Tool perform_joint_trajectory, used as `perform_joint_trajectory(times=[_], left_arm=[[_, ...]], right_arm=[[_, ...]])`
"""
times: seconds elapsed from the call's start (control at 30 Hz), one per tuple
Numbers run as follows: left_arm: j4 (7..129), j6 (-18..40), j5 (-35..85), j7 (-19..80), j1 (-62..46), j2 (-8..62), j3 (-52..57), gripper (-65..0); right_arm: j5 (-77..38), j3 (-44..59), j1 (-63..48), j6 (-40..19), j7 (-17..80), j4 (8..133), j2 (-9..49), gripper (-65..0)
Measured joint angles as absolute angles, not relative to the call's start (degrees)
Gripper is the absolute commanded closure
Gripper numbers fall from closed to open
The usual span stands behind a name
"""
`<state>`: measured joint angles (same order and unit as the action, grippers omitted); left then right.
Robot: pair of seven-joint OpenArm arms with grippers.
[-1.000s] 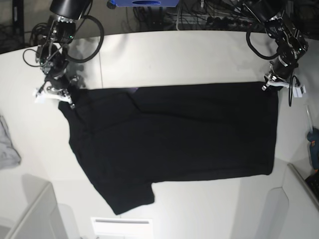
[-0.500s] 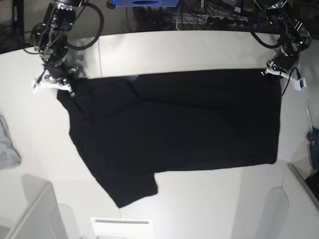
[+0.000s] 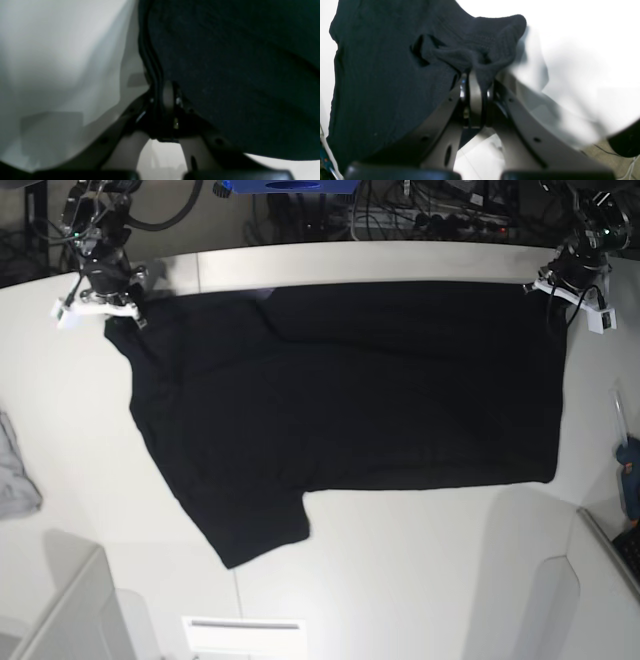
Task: Fold the T-shirt properly
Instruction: 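Drag the shirt further toward the arms with both grippers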
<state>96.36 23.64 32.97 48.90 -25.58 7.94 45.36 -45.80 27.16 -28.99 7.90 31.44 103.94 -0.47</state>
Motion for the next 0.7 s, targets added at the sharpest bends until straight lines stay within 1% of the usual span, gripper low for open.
perform_joint_trajectory(times=[0.37, 0.7], left_arm=[[97.14, 23.64, 33.01, 48.88, -29.34, 7.94, 45.39, 0.0], [97.27, 23.62, 32.99, 48.73, -30.83, 7.94, 45.45, 0.0]], right_arm=[[-46.04, 27.14, -35.07, 7.88, 31.29, 106.74, -0.80, 0.0], [-46.02, 27.14, -36.07, 7.90, 31.24, 106.72, -0.80, 0.0]])
